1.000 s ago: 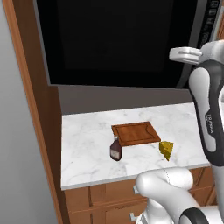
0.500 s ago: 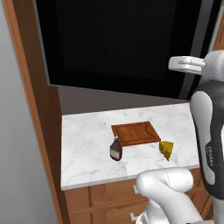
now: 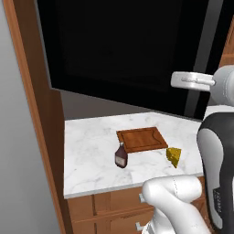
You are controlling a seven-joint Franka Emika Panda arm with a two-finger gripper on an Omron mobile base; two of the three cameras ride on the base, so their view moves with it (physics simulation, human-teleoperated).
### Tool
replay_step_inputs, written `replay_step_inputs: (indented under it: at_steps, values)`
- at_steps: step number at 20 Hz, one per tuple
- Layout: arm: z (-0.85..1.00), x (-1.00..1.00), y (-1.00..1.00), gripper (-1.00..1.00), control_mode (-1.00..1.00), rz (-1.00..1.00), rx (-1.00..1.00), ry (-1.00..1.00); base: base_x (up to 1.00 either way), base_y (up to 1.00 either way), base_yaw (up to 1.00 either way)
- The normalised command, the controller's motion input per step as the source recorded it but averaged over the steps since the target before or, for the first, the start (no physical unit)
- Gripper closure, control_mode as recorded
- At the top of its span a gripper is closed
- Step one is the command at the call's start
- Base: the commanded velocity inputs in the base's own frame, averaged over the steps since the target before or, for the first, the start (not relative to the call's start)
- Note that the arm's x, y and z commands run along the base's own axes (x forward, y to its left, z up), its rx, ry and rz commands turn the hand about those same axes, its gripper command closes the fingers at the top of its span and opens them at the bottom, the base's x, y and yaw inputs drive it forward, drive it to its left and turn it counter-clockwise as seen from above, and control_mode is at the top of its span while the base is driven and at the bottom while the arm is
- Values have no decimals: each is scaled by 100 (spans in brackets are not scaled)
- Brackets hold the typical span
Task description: Retrieve the reheated potato from the microwave, then place the potato, cheese, and condiment on the cutting board.
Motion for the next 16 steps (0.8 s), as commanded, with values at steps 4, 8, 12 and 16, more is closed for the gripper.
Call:
replay_step_inputs:
  at_steps: [4,8,12,16]
  values:
    - [1,-63,27,-100,-100,0,0,0,0,0,0]
    - [0,-28,16,-100,-100,0,0,1,0,0,0]
    - [7,-41,-13,-100,-100,0,3,0,0,0,0]
    - [12,-70,-17,-100,-100,0,5,0,0,0,0]
